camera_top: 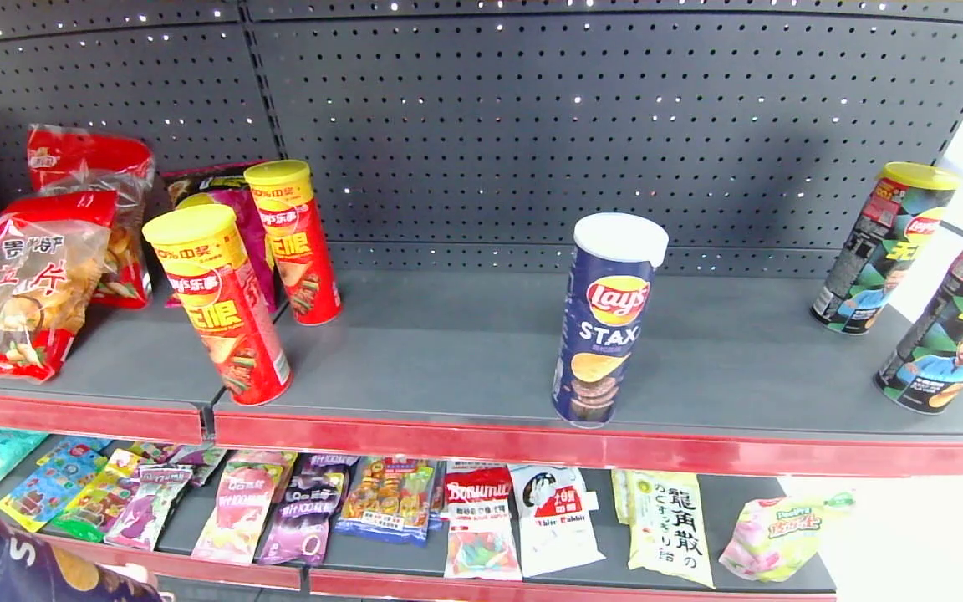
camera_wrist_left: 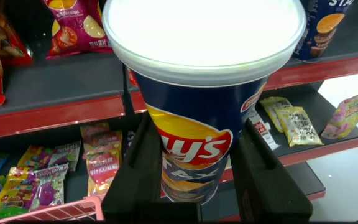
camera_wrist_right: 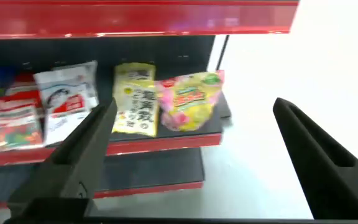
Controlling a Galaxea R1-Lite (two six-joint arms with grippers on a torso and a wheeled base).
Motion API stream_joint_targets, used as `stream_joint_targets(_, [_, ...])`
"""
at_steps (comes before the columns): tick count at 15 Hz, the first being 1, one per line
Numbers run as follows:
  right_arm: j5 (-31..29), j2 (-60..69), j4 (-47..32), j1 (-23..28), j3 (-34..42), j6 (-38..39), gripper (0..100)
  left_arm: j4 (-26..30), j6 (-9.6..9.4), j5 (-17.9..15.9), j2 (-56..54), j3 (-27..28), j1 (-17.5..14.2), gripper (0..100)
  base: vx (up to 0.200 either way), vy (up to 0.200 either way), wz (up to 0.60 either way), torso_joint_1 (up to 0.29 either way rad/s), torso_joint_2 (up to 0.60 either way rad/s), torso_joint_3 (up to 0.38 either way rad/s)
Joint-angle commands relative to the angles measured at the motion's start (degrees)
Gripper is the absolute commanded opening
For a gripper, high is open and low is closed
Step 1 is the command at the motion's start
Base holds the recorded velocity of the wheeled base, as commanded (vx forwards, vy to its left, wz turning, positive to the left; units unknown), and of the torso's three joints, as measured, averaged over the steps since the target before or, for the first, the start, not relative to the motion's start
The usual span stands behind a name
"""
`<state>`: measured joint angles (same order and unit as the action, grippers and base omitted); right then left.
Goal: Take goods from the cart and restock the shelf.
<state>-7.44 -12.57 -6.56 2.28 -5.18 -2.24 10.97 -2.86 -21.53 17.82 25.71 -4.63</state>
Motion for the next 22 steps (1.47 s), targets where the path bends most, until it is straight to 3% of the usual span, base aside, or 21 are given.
stream_joint_targets(1, [9.8, 9.3, 0.8, -4.5, 1.5, -1.0, 100, 0.0, 0.05, -0.1, -0.2, 0.0, 0.0, 0, 0.0, 0.0, 0.0, 0.0, 0.0, 0.0])
stream_joint_targets(3, [11.7, 11.2, 7.2, -3.2, 5.2, -1.1, 100, -0.1, 0.14, -0.3, -0.4, 0.0, 0.1, 0, 0.0, 0.0, 0.0, 0.0, 0.0, 0.0])
stream_joint_targets(11, [11.0, 12.6, 6.4, -2.4, 5.1, 1.9, 100, 0.0, 0.14, -0.4, -2.4, -1.5, 0.1, 0, 0.0, 0.0, 0.0, 0.0, 0.0, 0.0])
stream_joint_targets(18, [11.0, 12.6, 6.4, -2.4, 5.1, 1.8, 100, 0.0, 0.23, -0.2, -2.2, -1.3, 0.1, 0, 0.0, 0.0, -0.6, 0.002, 0.0, 0.002])
stream_joint_targets(22, [11.0, 12.6, 6.4, -2.4, 5.1, 1.9, 100, -0.2, 0.23, 0.2, 2.1, 0.2, 0.1, 0, 0.0, 0.0, 0.0, 0.0, 0.0, 0.0])
